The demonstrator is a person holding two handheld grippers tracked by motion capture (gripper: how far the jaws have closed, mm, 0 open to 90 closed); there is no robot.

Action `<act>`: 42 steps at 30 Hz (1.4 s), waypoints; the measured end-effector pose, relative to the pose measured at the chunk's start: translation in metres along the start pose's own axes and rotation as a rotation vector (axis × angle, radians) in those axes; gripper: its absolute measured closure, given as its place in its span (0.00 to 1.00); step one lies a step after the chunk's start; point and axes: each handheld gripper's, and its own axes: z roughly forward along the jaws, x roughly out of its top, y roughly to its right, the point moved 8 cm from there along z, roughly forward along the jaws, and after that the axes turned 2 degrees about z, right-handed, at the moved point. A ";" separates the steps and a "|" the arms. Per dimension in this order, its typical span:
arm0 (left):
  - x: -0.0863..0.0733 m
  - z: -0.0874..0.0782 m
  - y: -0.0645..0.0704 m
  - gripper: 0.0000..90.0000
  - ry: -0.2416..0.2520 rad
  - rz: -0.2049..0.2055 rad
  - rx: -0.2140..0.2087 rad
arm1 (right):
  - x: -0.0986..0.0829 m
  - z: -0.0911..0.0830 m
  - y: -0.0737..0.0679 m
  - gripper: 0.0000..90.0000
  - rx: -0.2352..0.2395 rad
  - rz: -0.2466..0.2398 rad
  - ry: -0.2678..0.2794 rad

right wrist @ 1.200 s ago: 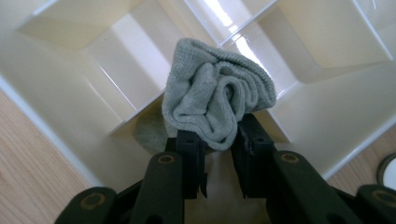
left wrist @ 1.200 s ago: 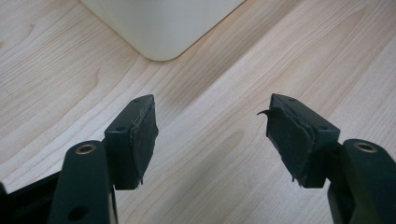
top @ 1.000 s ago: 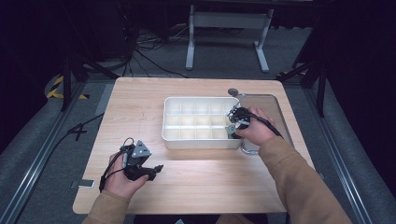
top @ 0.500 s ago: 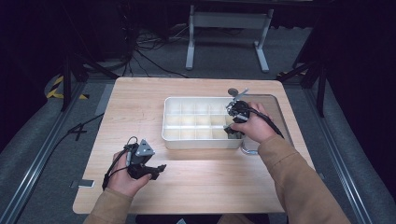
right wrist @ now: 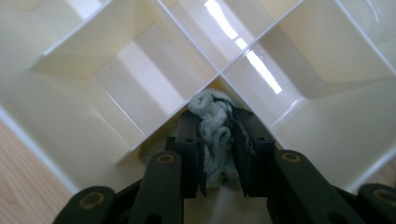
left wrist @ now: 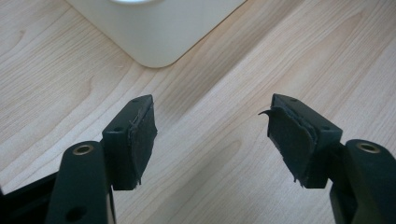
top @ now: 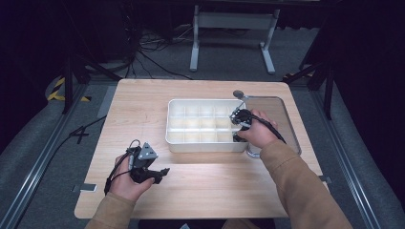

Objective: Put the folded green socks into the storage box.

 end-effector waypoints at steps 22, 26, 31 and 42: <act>-0.003 -0.010 0.000 0.36 0.015 -0.019 0.005 | 0.003 -0.058 -0.003 0.61 0.056 0.073 0.277; -0.001 -0.014 0.004 0.36 0.022 -0.017 0.002 | -0.002 -0.081 -0.011 0.60 0.066 0.051 0.367; -0.001 -0.017 0.007 0.36 0.024 -0.009 0.000 | -0.012 -0.099 -0.018 0.57 0.083 0.022 0.452; 0.001 -0.022 0.007 0.35 0.036 -0.015 0.004 | -0.036 -0.118 -0.040 0.55 0.144 -0.024 0.551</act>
